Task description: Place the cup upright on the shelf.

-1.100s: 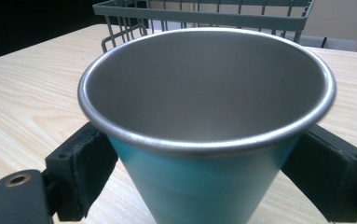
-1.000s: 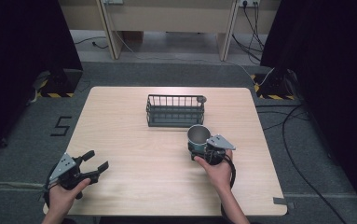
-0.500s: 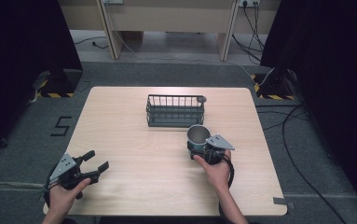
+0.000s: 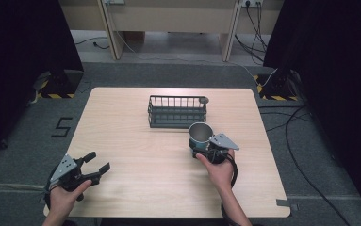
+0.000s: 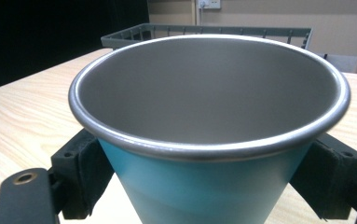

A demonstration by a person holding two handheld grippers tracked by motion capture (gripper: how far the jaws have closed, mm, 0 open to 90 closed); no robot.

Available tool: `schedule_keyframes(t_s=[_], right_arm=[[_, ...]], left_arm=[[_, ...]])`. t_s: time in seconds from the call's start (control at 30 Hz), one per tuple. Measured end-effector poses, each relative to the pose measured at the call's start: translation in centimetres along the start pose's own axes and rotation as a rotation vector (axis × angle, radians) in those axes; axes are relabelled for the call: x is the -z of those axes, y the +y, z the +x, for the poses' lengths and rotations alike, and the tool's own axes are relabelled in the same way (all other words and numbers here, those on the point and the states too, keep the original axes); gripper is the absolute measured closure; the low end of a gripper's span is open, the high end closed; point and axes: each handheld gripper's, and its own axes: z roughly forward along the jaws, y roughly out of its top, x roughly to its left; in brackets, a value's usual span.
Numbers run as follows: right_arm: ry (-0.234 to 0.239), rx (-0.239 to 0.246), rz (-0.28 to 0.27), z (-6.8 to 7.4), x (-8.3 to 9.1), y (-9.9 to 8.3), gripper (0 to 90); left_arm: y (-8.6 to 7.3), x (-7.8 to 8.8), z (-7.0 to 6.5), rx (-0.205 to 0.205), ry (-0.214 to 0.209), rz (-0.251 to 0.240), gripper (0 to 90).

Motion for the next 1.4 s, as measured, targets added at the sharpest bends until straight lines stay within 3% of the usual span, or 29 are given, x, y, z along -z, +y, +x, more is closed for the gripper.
schedule_keyframes(t_s=[0.83, 1.4], right_arm=[[-0.001, 0.014, -0.067, 0.2, -0.7, 3.4, 16.5], [0.001, 0.018, -0.078, 0.4, -1.7, 4.8, 16.5]], left_arm=[[0.0, 0.0, 0.0, 0.000, -0.001, -0.001, 18.7], [0.0, 0.0, 0.0, 0.000, -0.003, 0.001, 18.7]])
